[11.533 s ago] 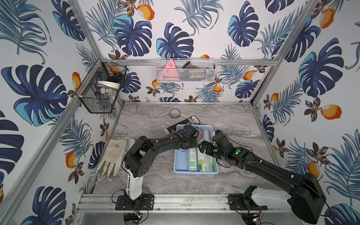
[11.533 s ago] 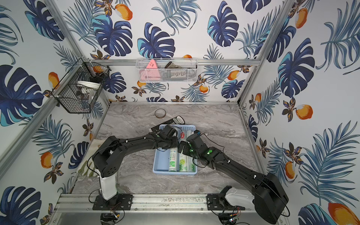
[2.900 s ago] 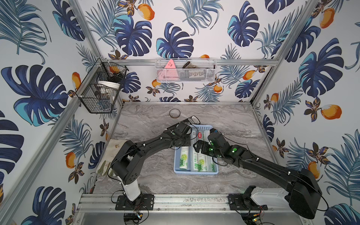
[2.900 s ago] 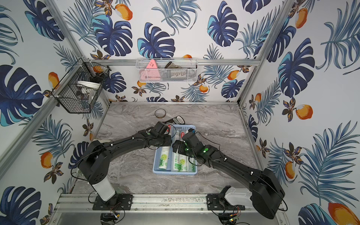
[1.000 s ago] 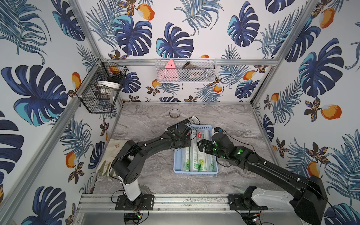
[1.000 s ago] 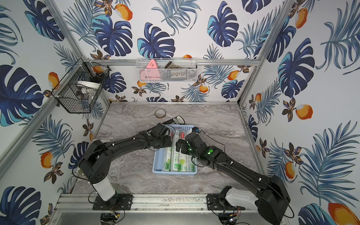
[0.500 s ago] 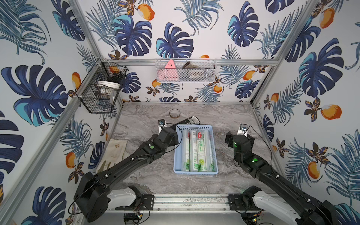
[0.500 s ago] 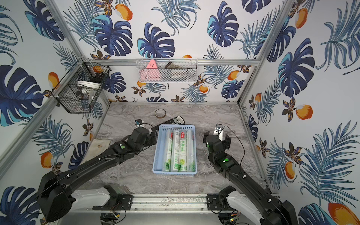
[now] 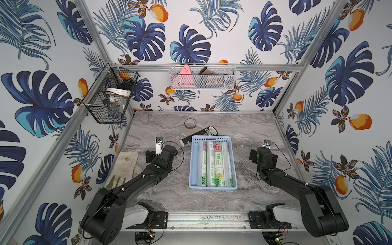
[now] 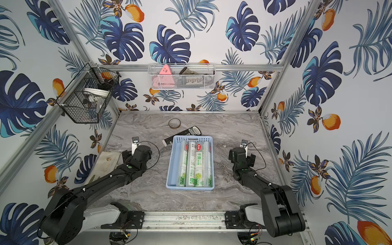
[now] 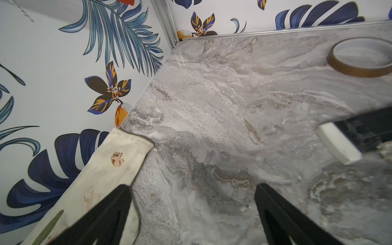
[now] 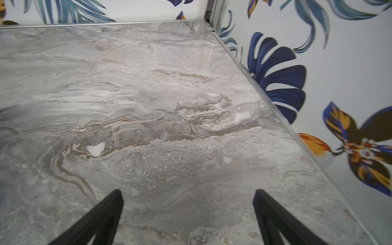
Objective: Put the plastic wrap into the basket
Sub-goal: Reset both arms
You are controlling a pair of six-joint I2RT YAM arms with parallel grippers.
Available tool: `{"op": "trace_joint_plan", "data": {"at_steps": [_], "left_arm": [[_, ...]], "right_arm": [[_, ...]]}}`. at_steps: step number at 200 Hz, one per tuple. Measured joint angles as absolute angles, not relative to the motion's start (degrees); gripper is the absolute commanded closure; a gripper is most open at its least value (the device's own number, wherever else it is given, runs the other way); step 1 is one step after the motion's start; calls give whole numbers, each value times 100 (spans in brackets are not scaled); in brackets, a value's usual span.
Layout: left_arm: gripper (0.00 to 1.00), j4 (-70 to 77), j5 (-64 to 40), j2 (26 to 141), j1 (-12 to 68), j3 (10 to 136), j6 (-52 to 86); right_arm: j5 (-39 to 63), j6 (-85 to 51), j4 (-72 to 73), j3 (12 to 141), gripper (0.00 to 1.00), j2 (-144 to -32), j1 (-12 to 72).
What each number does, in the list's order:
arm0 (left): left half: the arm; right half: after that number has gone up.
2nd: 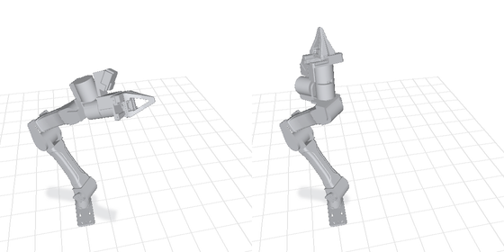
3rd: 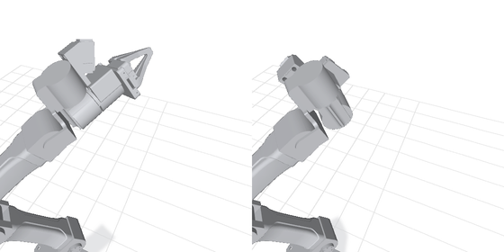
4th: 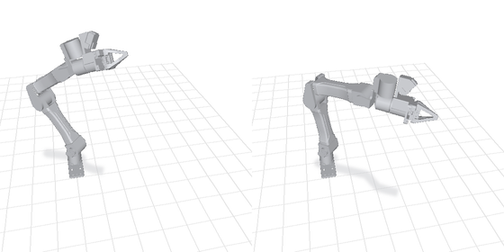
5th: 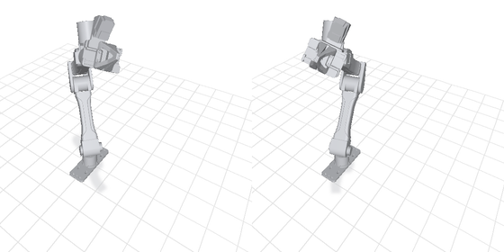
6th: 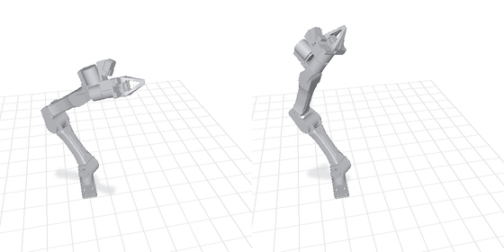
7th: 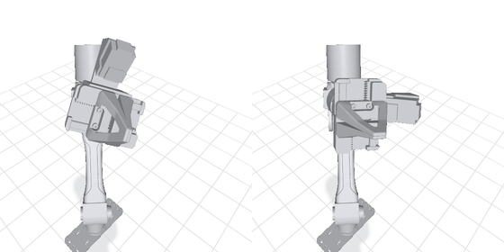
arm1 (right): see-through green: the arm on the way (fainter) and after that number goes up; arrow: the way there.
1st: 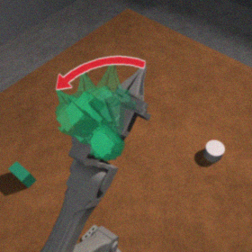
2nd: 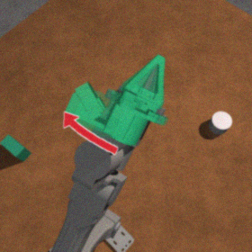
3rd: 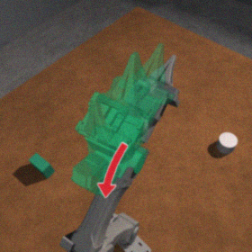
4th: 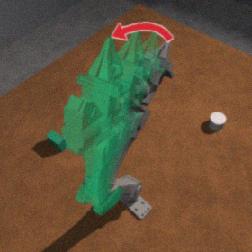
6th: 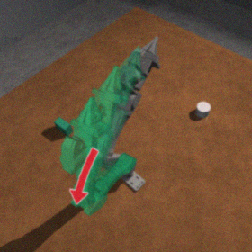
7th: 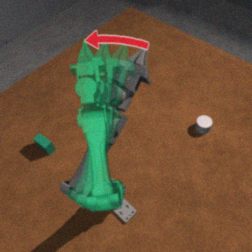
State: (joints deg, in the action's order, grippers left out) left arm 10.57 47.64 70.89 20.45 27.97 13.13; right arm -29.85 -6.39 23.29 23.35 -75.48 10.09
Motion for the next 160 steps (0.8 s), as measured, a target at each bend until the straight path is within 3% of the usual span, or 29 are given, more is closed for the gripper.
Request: {"op": "trace_joint_plan", "data": {"at_steps": [62, 104, 160], "left_arm": [[1, 4132, 3673, 8423, 1511, 1973, 5], [1, 5902, 2663, 9231, 897, 1588, -8], [1, 5714, 1828, 9371, 447, 2069, 174]], "right_arm": [[-2058, -246, 4497, 2016, 0, -8676, 764], [-1680, -19, 5861, 1688, 0, -9581, 696], [-1684, -235, 5677, 2322, 0, -9594, 395]]}}
